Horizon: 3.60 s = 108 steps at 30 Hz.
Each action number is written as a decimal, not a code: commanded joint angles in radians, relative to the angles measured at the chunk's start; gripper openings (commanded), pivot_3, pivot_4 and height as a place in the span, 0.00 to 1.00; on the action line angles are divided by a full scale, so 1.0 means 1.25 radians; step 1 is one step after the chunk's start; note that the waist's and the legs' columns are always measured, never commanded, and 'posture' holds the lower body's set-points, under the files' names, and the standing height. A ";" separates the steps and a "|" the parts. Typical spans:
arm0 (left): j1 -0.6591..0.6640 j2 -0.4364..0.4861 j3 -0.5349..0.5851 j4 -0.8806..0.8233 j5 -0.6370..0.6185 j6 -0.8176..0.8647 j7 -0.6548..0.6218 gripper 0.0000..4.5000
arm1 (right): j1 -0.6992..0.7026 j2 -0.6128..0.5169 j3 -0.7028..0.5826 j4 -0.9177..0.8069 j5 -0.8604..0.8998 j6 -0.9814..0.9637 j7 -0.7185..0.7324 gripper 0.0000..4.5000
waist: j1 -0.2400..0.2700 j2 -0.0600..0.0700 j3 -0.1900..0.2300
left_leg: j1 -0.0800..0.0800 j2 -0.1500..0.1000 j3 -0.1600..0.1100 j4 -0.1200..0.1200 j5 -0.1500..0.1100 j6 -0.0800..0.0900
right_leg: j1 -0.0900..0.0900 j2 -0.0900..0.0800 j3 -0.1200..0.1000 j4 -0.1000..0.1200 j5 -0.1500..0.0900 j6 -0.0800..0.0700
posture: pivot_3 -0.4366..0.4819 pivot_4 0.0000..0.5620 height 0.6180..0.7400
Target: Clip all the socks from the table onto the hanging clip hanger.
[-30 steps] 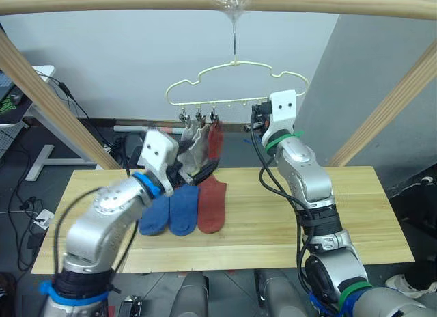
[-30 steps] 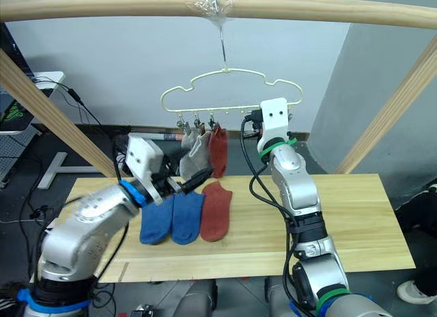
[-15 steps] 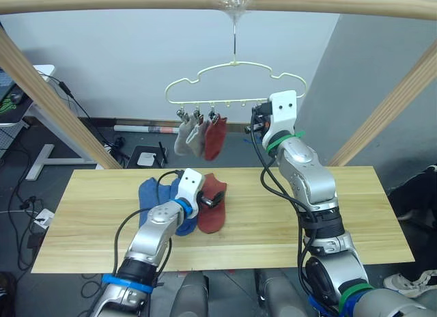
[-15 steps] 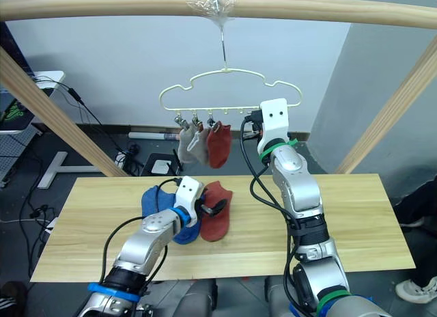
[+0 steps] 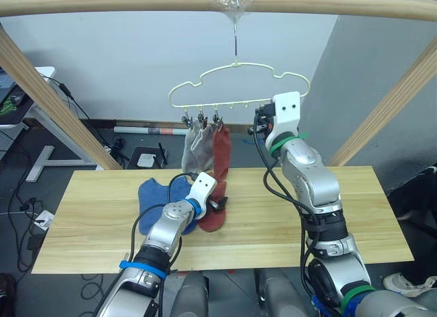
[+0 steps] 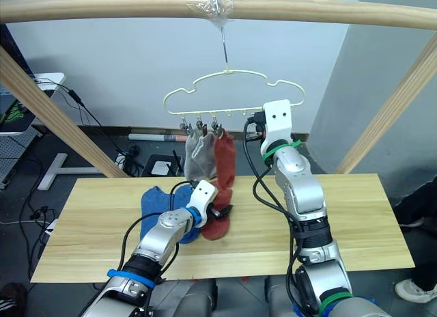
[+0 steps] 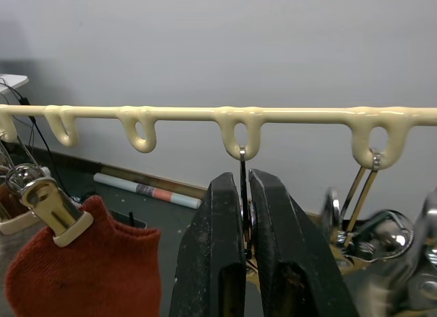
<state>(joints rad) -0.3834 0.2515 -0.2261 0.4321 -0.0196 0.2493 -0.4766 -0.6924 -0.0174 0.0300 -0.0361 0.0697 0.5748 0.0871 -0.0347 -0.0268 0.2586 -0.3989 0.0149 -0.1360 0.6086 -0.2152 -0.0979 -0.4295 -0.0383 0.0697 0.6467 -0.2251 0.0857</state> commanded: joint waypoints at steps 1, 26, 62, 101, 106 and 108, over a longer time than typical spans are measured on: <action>0.043 0.018 -0.078 -0.015 0.068 -0.069 -0.043 0.55 | 0.003 -0.013 -0.009 -0.017 0.003 0.000 0.005 0.00 | 0.001 0.000 0.000 | 0.000 0.000 0.000 0.000 0.000 0.000 | 0.000 0.000 0.000 0.000 0.000 -0.001 | 0.51 0.43 1.00; 0.123 0.034 -0.028 -0.419 0.013 -0.390 -0.122 0.01 | -0.195 -0.092 -0.398 0.091 0.351 0.604 0.008 0.00 | 0.008 0.001 0.000 | -0.001 0.000 -0.002 0.000 0.000 0.000 | 0.001 -0.001 -0.001 -0.001 -0.003 -0.006 | 0.52 0.45 1.00; -0.003 -0.020 -0.021 -0.244 0.110 -0.577 0.030 0.00 | -0.213 -0.041 -0.563 0.017 0.578 0.832 -0.164 0.14 | 0.007 0.002 -0.001 | -0.001 -0.001 -0.003 0.000 0.000 0.001 | 0.003 -0.001 -0.002 -0.002 -0.001 -0.001 | 0.50 0.39 1.00; 0.087 0.124 0.157 -0.588 -0.185 -0.092 -0.105 1.00 | 0.196 -0.181 0.031 -0.379 0.195 0.135 -0.101 0.72 | -0.031 0.003 0.001 | -0.003 0.000 0.000 0.000 -0.001 0.002 | -0.002 0.000 0.000 -0.001 -0.001 0.002 | 0.51 0.41 1.00; 0.082 0.141 0.176 -0.649 -0.205 -0.027 -0.087 1.00 | 0.186 -0.142 0.046 -0.321 0.143 0.073 -0.089 0.44 | -0.019 0.003 0.001 | -0.003 0.000 0.000 -0.001 -0.001 0.002 | -0.002 0.000 0.000 -0.001 -0.002 0.001 | 0.53 0.43 1.00; 0.078 0.142 0.178 -0.663 -0.209 -0.009 -0.083 1.00 | 0.177 -0.131 0.047 -0.302 0.127 0.057 -0.086 0.36 | -0.017 0.003 0.001 | -0.003 0.000 0.000 -0.001 -0.001 0.002 | -0.002 0.000 0.000 -0.001 -0.002 0.001 | 0.54 0.44 1.00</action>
<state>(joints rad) -0.2748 0.4231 -0.0259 -0.3427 -0.2654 0.2262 -0.5915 -0.4496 -0.1876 0.0920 -0.4021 0.2520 0.6855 -0.0236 -0.0562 -0.0233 0.2595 -0.4022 0.0152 -0.1358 0.6079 -0.2162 -0.0949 -0.4324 -0.0381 0.0699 0.6449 -0.2271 0.0872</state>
